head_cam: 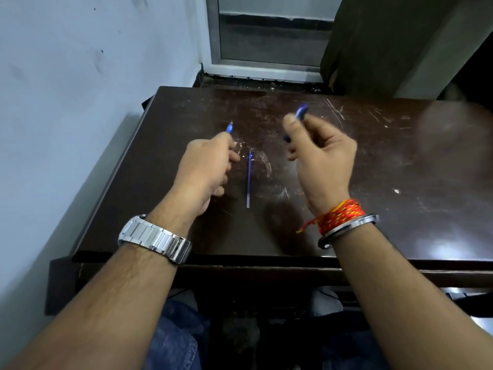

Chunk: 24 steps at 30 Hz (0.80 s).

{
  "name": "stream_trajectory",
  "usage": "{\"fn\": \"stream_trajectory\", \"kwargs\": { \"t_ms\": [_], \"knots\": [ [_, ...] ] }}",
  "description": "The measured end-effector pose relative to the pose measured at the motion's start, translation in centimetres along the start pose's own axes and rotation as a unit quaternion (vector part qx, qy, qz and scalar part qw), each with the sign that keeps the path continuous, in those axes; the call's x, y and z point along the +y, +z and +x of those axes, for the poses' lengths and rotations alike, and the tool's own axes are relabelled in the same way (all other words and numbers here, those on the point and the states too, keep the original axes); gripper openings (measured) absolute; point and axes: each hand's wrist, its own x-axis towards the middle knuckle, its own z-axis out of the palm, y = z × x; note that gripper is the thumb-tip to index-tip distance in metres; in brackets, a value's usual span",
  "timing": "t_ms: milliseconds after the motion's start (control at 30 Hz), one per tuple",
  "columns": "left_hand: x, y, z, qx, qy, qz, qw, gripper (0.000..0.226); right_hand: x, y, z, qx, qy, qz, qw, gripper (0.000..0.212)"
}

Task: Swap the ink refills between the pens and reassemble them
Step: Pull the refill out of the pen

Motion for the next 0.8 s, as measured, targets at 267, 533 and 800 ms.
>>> {"fn": "stream_trajectory", "kwargs": {
  "t_ms": [267,533,800],
  "knots": [
    [-1.7,0.1,1.0,0.039,0.071,0.058,0.995,0.023,1.7,0.4,-0.8,-0.140,0.086,-0.440,0.883,0.034],
    [-2.0,0.2,0.8,0.062,0.101,0.078,0.990,0.024,1.7,0.5,-0.7,-0.149,0.101,-0.460,0.869,0.039],
    [-1.5,0.4,0.1,0.006,0.087,0.084,0.993,0.021,0.7,1.2,-1.1,-0.067,0.042,-0.249,0.965,0.038]
  ]
}}
